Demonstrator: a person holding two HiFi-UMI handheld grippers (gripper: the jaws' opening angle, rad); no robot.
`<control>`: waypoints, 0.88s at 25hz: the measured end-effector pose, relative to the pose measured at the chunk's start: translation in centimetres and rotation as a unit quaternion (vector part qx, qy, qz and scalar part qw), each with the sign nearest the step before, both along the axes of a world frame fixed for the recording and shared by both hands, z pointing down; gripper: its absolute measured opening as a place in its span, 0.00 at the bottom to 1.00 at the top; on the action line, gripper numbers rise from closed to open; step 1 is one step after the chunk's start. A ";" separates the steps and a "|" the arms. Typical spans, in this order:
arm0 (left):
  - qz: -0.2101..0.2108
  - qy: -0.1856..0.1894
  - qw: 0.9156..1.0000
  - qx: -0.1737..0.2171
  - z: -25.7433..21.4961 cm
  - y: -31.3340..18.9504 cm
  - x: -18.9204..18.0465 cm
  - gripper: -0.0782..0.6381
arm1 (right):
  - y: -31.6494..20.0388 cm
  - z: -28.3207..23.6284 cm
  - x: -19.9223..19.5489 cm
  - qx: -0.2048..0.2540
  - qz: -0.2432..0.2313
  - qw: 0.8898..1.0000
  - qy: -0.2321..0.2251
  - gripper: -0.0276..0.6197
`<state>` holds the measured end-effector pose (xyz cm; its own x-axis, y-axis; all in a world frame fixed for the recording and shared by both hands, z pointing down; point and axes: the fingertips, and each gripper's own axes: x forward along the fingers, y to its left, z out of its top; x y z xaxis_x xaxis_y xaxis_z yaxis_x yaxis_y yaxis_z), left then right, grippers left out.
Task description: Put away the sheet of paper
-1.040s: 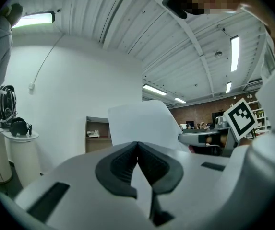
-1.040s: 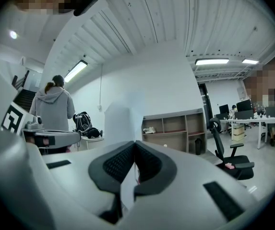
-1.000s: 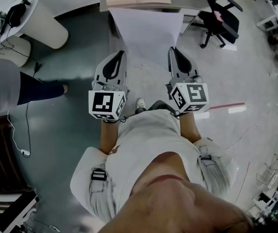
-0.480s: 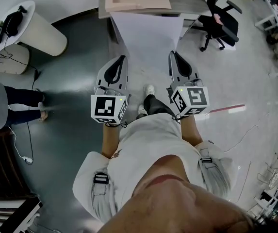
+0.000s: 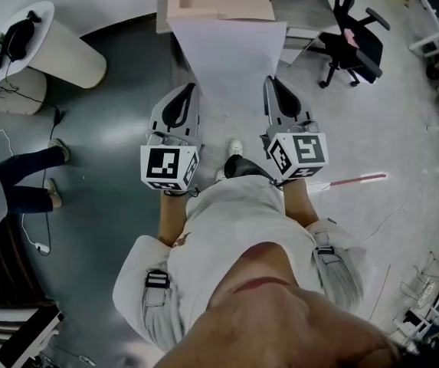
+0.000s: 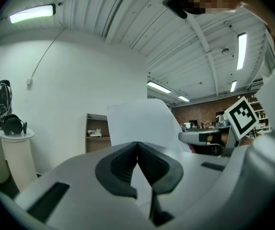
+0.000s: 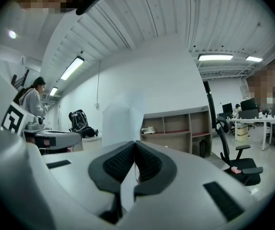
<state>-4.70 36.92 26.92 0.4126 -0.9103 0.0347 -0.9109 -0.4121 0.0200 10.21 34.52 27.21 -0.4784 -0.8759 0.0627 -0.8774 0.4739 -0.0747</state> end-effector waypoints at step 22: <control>-0.047 -0.018 0.999 -0.011 -0.4 -10.6 2.8 0.14 | -11.6 -0.2 2.4 -0.001 -0.051 0.999 -0.015 0.07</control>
<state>-1.87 26.27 26.52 0.3229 -0.9440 0.0685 -0.9460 -0.3240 -0.0054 12.57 22.90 27.02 -0.5667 -0.8226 0.0478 -0.8220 0.5604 -0.1012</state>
